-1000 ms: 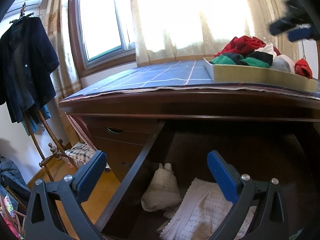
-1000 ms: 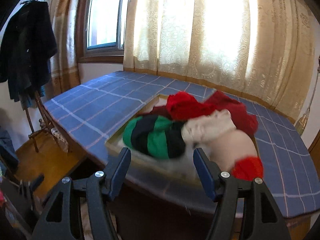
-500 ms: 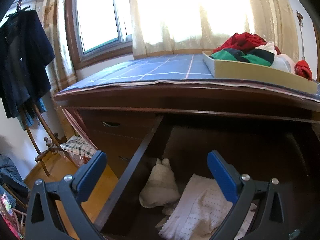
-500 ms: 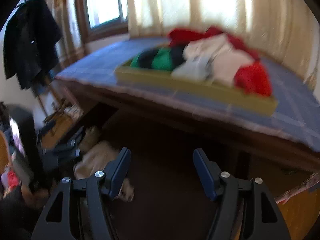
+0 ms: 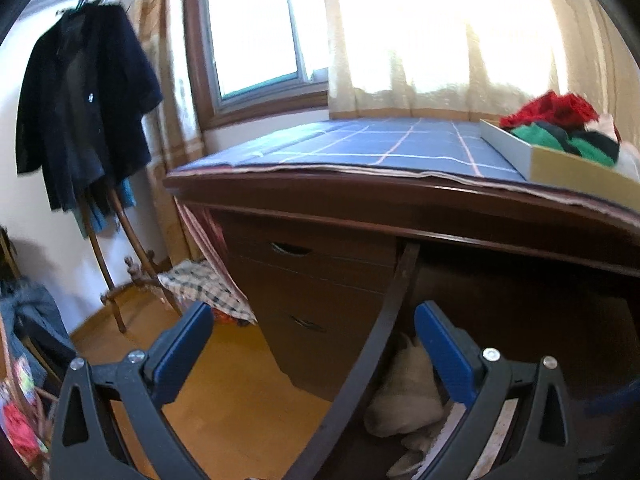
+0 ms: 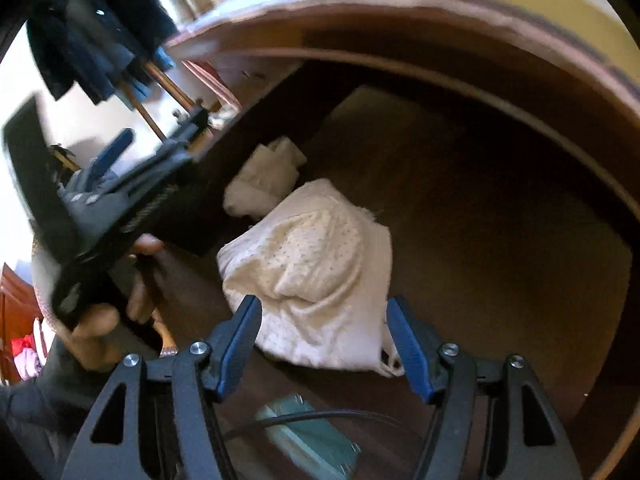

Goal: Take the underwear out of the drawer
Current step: 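Reach the right gripper into the drawer and grasp the white dotted garment, then lift the white dotted garment and carry it over the tray box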

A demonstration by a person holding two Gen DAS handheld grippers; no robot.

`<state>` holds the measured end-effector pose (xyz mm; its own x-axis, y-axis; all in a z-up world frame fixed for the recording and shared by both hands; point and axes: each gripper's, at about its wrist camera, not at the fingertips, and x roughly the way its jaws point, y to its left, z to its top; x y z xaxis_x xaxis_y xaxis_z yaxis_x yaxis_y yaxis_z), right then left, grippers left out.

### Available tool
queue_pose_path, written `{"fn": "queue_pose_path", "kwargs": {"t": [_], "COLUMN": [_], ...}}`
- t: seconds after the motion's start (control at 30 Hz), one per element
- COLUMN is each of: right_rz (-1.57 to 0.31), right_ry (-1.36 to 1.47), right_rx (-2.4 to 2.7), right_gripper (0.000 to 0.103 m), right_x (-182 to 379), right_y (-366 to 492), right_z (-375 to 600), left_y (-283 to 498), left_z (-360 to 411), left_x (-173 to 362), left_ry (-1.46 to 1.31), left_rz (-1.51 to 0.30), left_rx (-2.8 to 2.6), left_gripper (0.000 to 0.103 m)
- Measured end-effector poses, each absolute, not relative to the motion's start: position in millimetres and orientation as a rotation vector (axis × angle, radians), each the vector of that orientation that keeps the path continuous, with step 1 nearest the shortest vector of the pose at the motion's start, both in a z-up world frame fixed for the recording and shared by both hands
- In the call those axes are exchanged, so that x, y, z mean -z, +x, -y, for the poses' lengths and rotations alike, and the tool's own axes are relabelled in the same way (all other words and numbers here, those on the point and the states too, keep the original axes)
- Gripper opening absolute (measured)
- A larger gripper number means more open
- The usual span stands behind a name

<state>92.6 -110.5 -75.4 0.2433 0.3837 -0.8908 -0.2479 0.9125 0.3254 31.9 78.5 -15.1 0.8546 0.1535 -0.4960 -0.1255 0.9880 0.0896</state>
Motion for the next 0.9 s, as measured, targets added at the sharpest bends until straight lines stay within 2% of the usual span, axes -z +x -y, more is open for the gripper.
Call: {"fn": "queue_pose_path", "kwargs": {"t": [0.3,0.33,0.43,0.6,0.67,0.73,0.9], "right_rz": [-1.489,-1.498,-1.519,-1.552,-1.544,-1.520,-1.460], "right_ry": [0.260,0.257,0.248,0.164,0.151,0.112,0.256], "right_rx": [-0.380,-0.378,-0.382,-0.381,-0.381,-0.369,-0.409], "right_gripper": [0.068,0.074,0.085,0.088,0.082,0.055,0.035], "right_x": [125,129,132,136,135,131,126], "right_y": [135,136,139,143,141,137,125], "right_z": [88,84,74,56,55,57,82], "left_y": [31,31,30,31,31,31,30], "left_z": [-81,-81,-80,-82,-83,-83,-82], "left_x": [17,17,16,15,15,15,15], "left_ry": [0.028,0.029,0.032,0.015,0.013,0.016,0.028], "left_rz": [-0.518,-0.519,-0.512,-0.517,-0.516,-0.513,-0.505], "left_rx": [-0.144,-0.143,-0.148,-0.149,-0.148,-0.148,-0.150], "left_gripper": [0.102,0.102,0.102,0.102,0.102,0.102,0.102]}}
